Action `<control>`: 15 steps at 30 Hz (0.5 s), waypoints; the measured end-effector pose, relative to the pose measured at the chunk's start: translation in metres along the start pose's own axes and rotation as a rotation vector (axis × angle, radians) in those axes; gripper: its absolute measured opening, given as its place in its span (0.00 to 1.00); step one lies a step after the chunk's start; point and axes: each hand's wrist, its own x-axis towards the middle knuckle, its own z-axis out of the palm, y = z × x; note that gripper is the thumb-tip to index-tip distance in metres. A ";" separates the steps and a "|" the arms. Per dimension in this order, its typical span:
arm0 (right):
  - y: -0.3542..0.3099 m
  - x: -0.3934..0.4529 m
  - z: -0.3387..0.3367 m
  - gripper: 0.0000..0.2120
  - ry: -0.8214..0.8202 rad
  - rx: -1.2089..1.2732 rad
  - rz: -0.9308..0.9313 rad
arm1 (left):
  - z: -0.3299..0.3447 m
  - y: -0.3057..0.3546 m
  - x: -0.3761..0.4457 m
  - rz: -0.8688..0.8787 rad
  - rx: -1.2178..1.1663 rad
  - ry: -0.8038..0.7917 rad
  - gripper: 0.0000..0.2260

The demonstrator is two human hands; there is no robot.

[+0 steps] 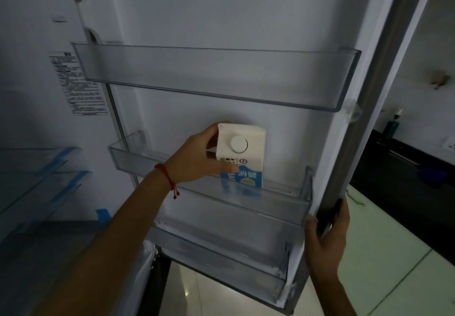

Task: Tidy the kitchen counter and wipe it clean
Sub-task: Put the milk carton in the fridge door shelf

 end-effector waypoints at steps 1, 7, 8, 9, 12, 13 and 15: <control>0.001 0.000 0.000 0.41 -0.002 -0.006 -0.001 | -0.001 -0.001 0.001 -0.006 -0.009 -0.007 0.31; 0.003 0.001 -0.001 0.40 -0.014 -0.023 -0.015 | 0.012 -0.005 -0.015 0.036 0.200 0.126 0.21; 0.003 0.001 -0.001 0.40 -0.018 -0.020 -0.014 | 0.017 -0.005 -0.020 0.051 0.260 0.204 0.22; 0.003 0.000 -0.002 0.40 -0.023 -0.013 -0.014 | 0.025 -0.006 -0.025 0.077 0.322 0.310 0.23; 0.002 -0.001 -0.003 0.41 -0.035 0.009 -0.023 | 0.059 -0.002 -0.045 0.157 0.445 0.681 0.21; 0.002 -0.001 -0.003 0.41 -0.039 0.018 -0.024 | 0.073 0.001 -0.051 0.198 0.470 0.761 0.19; 0.001 -0.003 -0.004 0.41 -0.049 0.036 -0.025 | 0.099 0.006 -0.061 0.292 0.526 0.800 0.17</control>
